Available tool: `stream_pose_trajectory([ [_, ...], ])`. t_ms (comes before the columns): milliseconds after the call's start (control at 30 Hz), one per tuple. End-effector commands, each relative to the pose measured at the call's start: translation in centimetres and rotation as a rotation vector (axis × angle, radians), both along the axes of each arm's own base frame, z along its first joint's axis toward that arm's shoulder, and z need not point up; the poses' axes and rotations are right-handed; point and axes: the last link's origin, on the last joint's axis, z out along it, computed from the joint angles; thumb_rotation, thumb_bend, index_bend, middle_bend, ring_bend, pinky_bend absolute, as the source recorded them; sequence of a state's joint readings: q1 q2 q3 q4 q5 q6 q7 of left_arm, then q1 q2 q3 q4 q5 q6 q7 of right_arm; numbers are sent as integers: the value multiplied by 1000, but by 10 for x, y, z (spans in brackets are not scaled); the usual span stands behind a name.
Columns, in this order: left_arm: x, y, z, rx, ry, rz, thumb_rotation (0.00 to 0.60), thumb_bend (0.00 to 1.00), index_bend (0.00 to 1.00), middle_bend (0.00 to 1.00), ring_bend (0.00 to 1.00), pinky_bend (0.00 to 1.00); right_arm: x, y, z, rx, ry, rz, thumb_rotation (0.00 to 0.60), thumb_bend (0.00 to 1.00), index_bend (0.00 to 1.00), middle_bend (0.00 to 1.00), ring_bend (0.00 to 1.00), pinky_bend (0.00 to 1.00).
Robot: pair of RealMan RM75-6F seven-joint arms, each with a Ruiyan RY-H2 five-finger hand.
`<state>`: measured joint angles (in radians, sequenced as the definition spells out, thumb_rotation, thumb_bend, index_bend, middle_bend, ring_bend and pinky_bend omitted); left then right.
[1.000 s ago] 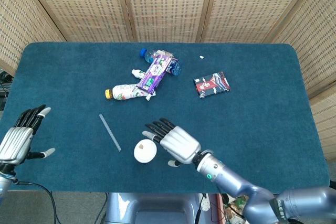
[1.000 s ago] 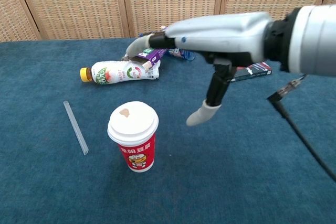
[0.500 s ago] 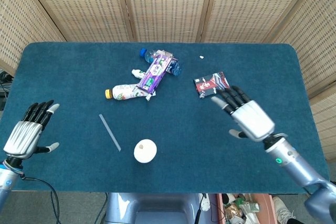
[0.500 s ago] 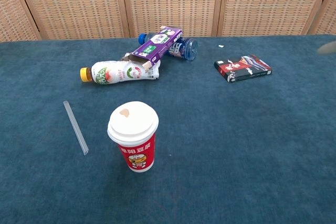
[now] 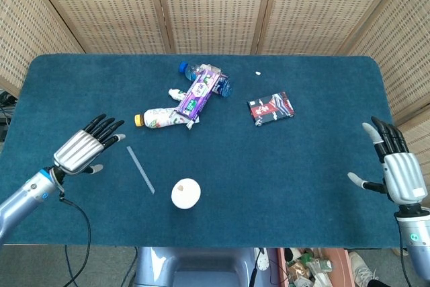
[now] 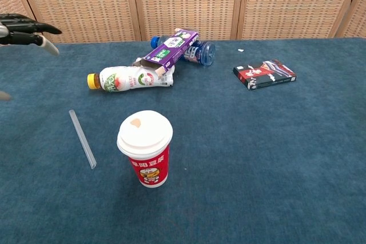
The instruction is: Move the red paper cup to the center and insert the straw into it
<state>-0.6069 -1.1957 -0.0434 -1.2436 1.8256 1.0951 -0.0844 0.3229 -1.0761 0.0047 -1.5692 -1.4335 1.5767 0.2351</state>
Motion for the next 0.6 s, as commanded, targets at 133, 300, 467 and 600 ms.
stream_pose_trajectory([
  [133,13,51,-48,-44,96,-66,600,122,364,0,0,0,-11,1,2,-55,61,-57,600,0,0,0,0,0],
  [300,9,63,-63,-60,79,-78,600,208,444,0,0,0,-17,-1,-3,-30,84,-99,600,0,0,0,0,0],
  [467,1,68,-77,-99,106,-69,600,219,480,0,0,0,-20,-3,-4,-30,91,-115,600,0,0,0,0,0],
  [600,-2,70,-84,-117,136,-74,600,220,485,0,0,0,-19,-4,-5,-29,92,-112,600,0,0,0,0,0],
])
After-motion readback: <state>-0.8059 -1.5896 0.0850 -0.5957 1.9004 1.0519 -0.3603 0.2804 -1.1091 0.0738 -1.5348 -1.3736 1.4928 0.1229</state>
